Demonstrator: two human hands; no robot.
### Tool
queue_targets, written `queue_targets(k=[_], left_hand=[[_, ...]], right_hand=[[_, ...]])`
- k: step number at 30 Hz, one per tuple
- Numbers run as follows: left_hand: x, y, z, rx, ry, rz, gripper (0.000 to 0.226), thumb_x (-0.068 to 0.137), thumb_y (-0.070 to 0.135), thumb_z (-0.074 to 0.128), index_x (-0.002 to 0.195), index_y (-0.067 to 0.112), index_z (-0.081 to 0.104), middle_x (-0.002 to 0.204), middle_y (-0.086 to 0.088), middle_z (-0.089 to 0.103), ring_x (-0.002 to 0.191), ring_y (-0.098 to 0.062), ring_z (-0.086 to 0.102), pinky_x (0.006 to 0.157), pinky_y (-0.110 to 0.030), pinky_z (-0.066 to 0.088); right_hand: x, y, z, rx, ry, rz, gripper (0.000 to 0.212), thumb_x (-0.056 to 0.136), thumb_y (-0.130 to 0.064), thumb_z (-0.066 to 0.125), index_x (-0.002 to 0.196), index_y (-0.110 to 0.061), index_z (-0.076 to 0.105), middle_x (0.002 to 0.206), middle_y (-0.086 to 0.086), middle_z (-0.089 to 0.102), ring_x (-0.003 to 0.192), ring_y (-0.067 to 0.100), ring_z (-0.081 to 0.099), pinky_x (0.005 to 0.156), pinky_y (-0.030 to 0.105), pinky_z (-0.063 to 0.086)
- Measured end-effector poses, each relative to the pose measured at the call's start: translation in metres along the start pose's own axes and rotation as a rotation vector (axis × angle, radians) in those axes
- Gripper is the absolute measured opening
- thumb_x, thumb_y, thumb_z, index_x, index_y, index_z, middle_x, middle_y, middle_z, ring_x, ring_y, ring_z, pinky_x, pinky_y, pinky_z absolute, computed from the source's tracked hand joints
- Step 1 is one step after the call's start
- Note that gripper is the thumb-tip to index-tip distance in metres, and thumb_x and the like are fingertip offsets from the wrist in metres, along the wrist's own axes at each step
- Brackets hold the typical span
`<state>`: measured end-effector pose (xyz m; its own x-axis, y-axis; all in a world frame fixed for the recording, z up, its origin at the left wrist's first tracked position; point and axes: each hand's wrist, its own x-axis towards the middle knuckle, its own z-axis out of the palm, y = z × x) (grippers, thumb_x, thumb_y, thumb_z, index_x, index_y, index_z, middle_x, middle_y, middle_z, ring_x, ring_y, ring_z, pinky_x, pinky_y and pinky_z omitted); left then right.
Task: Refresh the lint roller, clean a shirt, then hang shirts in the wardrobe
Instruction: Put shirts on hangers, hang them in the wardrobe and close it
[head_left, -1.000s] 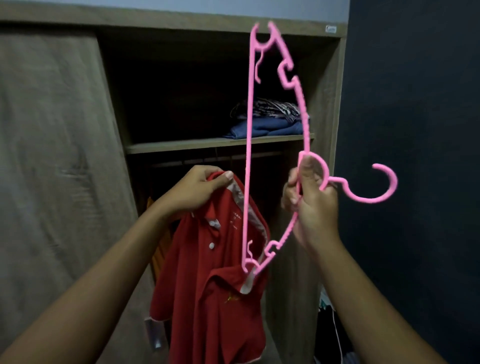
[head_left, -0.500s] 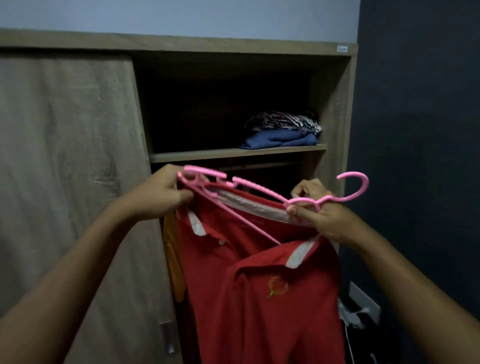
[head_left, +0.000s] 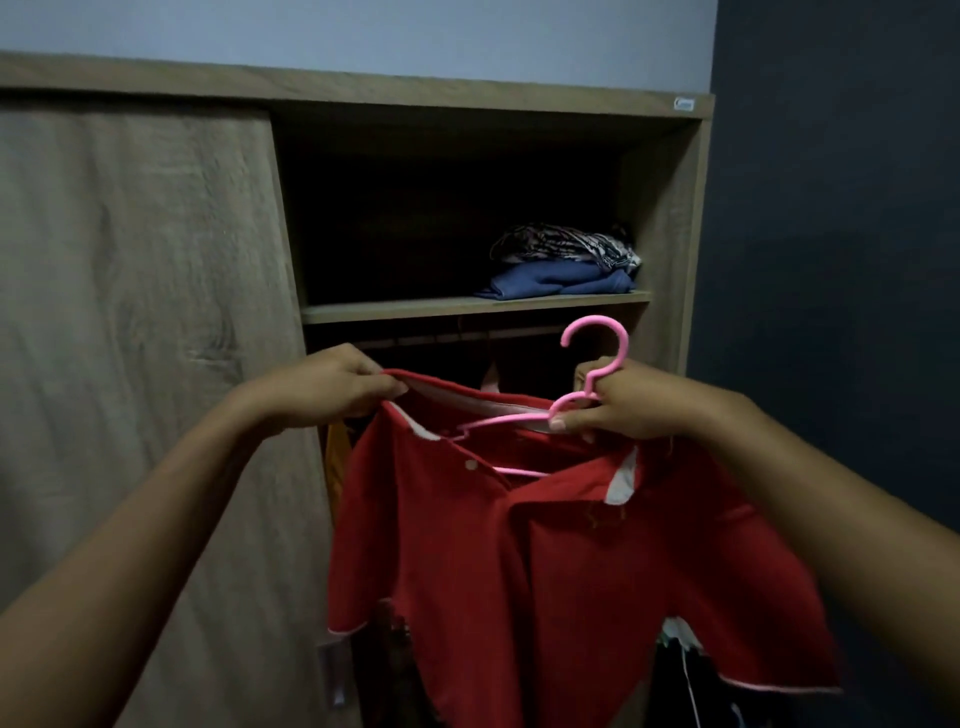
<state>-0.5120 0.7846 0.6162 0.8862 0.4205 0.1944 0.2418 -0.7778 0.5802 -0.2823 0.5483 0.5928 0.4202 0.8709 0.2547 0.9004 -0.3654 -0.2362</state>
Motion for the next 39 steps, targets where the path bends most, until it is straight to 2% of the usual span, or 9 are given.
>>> queue_targets(k=[3, 6, 10, 16, 20, 26, 31, 37, 39], left_hand=[[-0.002, 0.013, 0.015, -0.221, 0.040, 0.027, 0.048, 0.101, 0.031, 0.057, 0.066, -0.002, 0.061, 0.050, -0.002, 0.047, 0.043, -0.010, 0.037, 0.044, -0.022, 0.027], [-0.007, 0.022, 0.022, -0.309, 0.112, 0.037, 0.049, 0.101, 0.031, 0.054, 0.069, -0.002, 0.069, 0.053, -0.005, 0.058, 0.045, -0.010, 0.047, 0.045, -0.019, 0.036], [-0.007, 0.026, 0.028, -0.333, 0.218, 0.011, 0.060, 0.101, 0.030, 0.054, 0.044, 0.015, 0.063, 0.051, -0.004, 0.060, 0.042, -0.011, 0.048, 0.044, -0.023, 0.035], [-0.003, 0.043, 0.036, -0.377, 0.301, 0.033, 0.062, 0.102, 0.030, 0.051, 0.043, 0.016, 0.062, 0.046, -0.004, 0.051, 0.037, -0.013, 0.040, 0.044, -0.023, 0.030], [-0.004, 0.056, 0.041, -0.400, 0.308, 0.106, 0.054, 0.103, 0.035, 0.048, 0.055, 0.013, 0.058, 0.056, -0.026, 0.053, 0.048, -0.020, 0.034, 0.046, -0.027, 0.021], [-0.008, 0.051, 0.046, -0.359, 0.270, 0.144, 0.056, 0.101, 0.033, 0.051, 0.055, 0.005, 0.062, 0.053, -0.016, 0.050, 0.050, -0.023, 0.031, 0.048, -0.030, 0.019], [-0.015, 0.041, 0.039, -0.062, 0.130, 0.098, 0.062, 0.097, 0.043, 0.056, 0.043, 0.013, 0.058, 0.046, -0.005, 0.052, 0.043, -0.013, 0.040, 0.051, -0.029, 0.032], [0.000, 0.016, 0.038, 0.218, 0.649, 0.264, 0.054, 0.082, 0.070, 0.051, 0.065, 0.019, 0.060, 0.058, 0.008, 0.057, 0.057, -0.010, 0.055, 0.058, -0.033, 0.044], [0.007, 0.010, 0.040, 0.283, 0.592, 0.335, 0.049, 0.083, 0.071, 0.047, 0.087, 0.026, 0.065, 0.082, 0.010, 0.064, 0.078, -0.011, 0.060, 0.072, -0.035, 0.049]], right_hand=[[0.002, -0.009, -0.010, 0.244, -0.047, -0.119, 0.022, 0.084, -0.045, 0.073, 0.088, -0.024, 0.074, 0.089, -0.003, 0.073, 0.082, 0.011, 0.067, 0.070, 0.024, 0.051], [0.001, -0.011, -0.035, 0.576, -0.016, -0.235, 0.016, 0.085, -0.019, 0.076, 0.095, -0.007, 0.077, 0.086, -0.001, 0.076, 0.074, 0.005, 0.067, 0.064, 0.015, 0.049], [0.011, -0.001, -0.067, 0.633, 0.117, -0.047, 0.028, 0.077, -0.035, 0.078, 0.090, -0.010, 0.078, 0.056, -0.003, 0.053, 0.045, 0.006, 0.034, 0.038, 0.018, 0.025], [0.014, -0.024, -0.082, 0.852, 0.166, -0.043, 0.029, 0.094, -0.035, 0.064, 0.098, -0.008, 0.073, 0.060, 0.001, 0.055, 0.038, 0.007, 0.041, 0.034, 0.015, 0.025], [0.031, -0.044, -0.040, 0.600, 0.285, -0.101, 0.023, 0.096, -0.034, 0.063, 0.087, -0.014, 0.074, 0.047, -0.005, 0.048, 0.032, 0.008, 0.044, 0.034, 0.016, 0.029], [0.042, -0.043, -0.041, 0.487, 0.483, -0.216, 0.020, 0.090, -0.036, 0.069, 0.082, -0.021, 0.078, 0.044, -0.011, 0.051, 0.038, 0.002, 0.042, 0.040, 0.016, 0.029], [0.048, -0.052, -0.032, 0.340, 0.412, -0.218, 0.019, 0.088, -0.036, 0.072, 0.084, -0.020, 0.080, 0.045, -0.008, 0.056, 0.038, -0.002, 0.045, 0.043, 0.015, 0.030], [0.045, -0.070, -0.048, 0.347, 0.439, -0.328, 0.019, 0.087, -0.039, 0.073, 0.082, -0.022, 0.080, 0.044, -0.014, 0.055, 0.039, -0.001, 0.046, 0.041, 0.012, 0.030], [0.044, -0.074, -0.054, 0.380, 0.456, -0.345, 0.019, 0.087, -0.040, 0.073, 0.082, -0.023, 0.080, 0.044, -0.011, 0.054, 0.040, 0.000, 0.044, 0.041, 0.015, 0.032]])
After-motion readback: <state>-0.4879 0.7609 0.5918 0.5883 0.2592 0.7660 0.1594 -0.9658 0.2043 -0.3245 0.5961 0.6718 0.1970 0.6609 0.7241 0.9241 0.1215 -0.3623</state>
